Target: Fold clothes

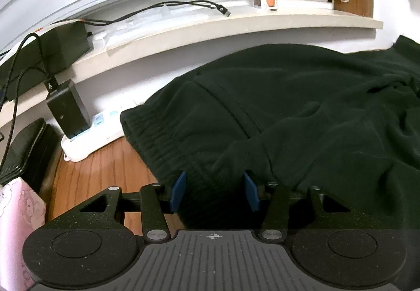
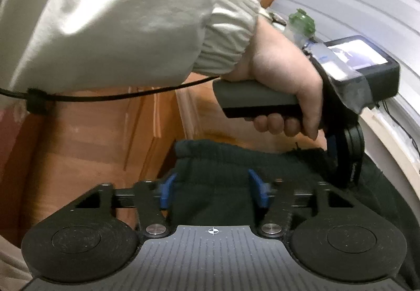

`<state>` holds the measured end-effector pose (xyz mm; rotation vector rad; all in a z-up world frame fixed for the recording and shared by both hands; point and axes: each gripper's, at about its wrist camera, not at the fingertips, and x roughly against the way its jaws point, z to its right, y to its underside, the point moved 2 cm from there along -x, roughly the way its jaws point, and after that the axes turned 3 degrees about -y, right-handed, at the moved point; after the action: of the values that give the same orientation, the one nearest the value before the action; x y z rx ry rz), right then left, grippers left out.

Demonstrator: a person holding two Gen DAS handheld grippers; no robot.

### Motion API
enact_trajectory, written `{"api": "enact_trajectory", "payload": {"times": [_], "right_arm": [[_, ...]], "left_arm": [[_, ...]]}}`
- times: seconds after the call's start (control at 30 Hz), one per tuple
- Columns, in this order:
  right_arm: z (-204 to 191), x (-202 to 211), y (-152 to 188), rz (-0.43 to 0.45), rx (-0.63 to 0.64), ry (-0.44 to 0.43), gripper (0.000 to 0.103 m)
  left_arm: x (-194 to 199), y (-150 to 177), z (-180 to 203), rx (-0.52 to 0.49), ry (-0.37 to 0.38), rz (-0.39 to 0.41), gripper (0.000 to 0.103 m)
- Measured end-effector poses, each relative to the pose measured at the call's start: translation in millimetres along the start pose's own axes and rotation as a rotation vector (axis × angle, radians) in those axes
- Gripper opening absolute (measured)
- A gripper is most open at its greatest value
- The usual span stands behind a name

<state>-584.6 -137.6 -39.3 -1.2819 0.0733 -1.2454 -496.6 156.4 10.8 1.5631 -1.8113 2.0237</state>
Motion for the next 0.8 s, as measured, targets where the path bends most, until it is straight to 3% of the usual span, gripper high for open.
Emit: {"api": "enact_trajectory", "payload": {"times": [0.07, 0.27, 0.47, 0.6, 0.8], "right_arm": [[6, 17, -4, 0.028, -0.033, -0.04, 0.025], [35, 69, -19, 0.077, -0.081, -0.116, 0.019], [90, 88, -29, 0.012, -0.006, -0.003, 0.018], [124, 80, -39, -0.03, 0.065, 0.092, 0.018], [160, 54, -56, -0.107, 0.299, 0.27, 0.018]], "left_arm": [[7, 1, -4, 0.032, 0.013, -0.007, 0.053], [48, 10, -20, 0.112, 0.023, 0.06, 0.056], [67, 15, -46, 0.19, -0.041, 0.099, 0.055], [78, 17, -57, 0.228, -0.07, 0.12, 0.055], [82, 26, -63, 0.252, -0.065, 0.139, 0.055]]}}
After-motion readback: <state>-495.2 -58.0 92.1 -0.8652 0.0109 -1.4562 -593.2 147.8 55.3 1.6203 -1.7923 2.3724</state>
